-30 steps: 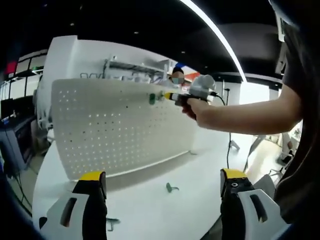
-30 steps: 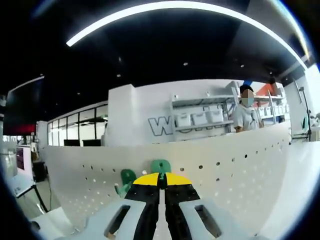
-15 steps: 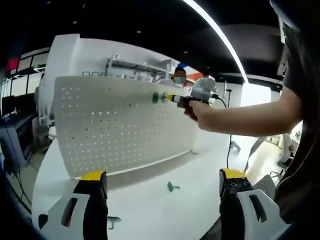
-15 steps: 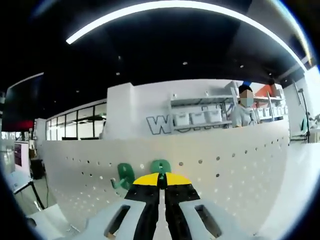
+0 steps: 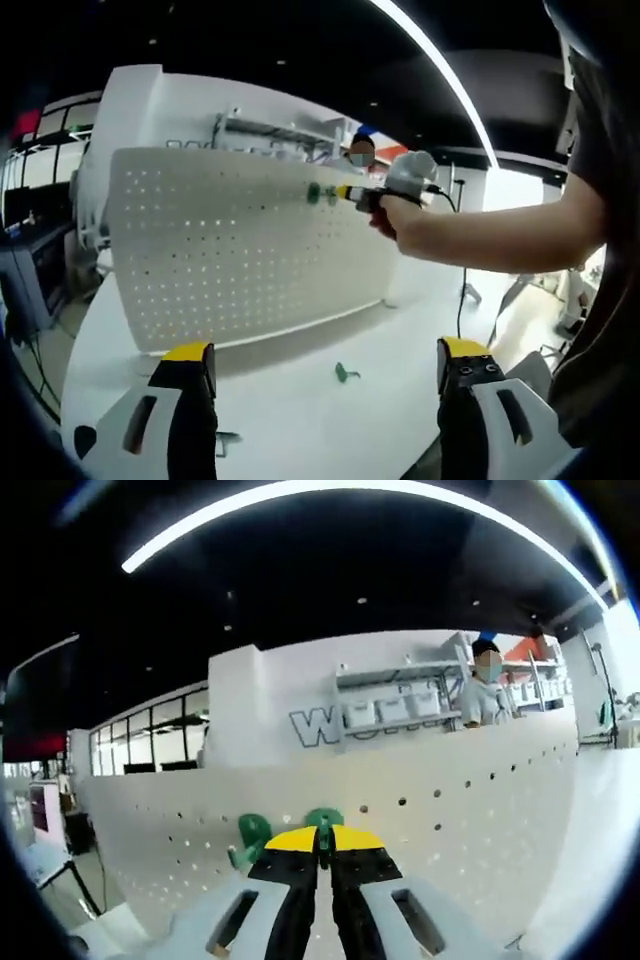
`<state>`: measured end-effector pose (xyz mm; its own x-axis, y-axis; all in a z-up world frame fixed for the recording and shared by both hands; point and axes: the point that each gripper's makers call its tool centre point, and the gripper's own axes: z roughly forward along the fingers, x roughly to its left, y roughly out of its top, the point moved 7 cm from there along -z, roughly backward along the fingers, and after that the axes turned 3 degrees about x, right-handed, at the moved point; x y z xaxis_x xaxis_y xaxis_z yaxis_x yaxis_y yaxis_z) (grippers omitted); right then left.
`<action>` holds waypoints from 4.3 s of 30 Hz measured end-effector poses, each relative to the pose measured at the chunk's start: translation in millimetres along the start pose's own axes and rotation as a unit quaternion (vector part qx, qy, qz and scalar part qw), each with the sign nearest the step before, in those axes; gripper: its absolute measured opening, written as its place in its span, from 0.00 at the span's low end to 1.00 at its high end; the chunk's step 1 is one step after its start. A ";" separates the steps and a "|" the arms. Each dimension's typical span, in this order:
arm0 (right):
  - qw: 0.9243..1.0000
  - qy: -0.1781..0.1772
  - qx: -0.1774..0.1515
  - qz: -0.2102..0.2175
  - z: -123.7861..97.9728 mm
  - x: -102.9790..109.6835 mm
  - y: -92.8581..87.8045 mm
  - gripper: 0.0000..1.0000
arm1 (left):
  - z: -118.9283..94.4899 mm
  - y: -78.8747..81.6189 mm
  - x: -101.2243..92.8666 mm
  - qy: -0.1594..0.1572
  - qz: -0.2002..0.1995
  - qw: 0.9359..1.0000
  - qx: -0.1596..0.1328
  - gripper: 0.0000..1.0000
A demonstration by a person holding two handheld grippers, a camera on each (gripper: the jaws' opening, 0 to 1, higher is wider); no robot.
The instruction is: Insert the hook assembly into the mounting plate slot until the hook locks in place.
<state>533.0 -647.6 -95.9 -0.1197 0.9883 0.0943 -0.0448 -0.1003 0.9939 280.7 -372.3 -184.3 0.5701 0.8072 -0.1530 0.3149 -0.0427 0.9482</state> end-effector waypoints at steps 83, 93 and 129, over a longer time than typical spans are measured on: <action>0.989 0.069 0.111 -0.072 -220.6 6.4 -27.3 0.16 | -34.9 -19.5 -14.3 0.009 0.015 1.000 0.005 0.85; 0.982 0.093 0.149 -0.065 -246.8 19.6 -53.5 0.17 | -36.0 -24.5 -14.7 0.007 0.017 1.000 0.012 0.84; 0.965 0.131 0.222 -0.044 -299.1 31.3 -108.6 0.18 | 55.7 -65.0 -24.9 -0.079 0.027 0.994 0.066 0.77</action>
<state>237.5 -640.1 -217.7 -0.3843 0.9219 0.0496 0.3572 0.0989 0.9288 288.3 -422.4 -257.6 0.6980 0.6991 -0.1553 0.3723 -0.1690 0.9126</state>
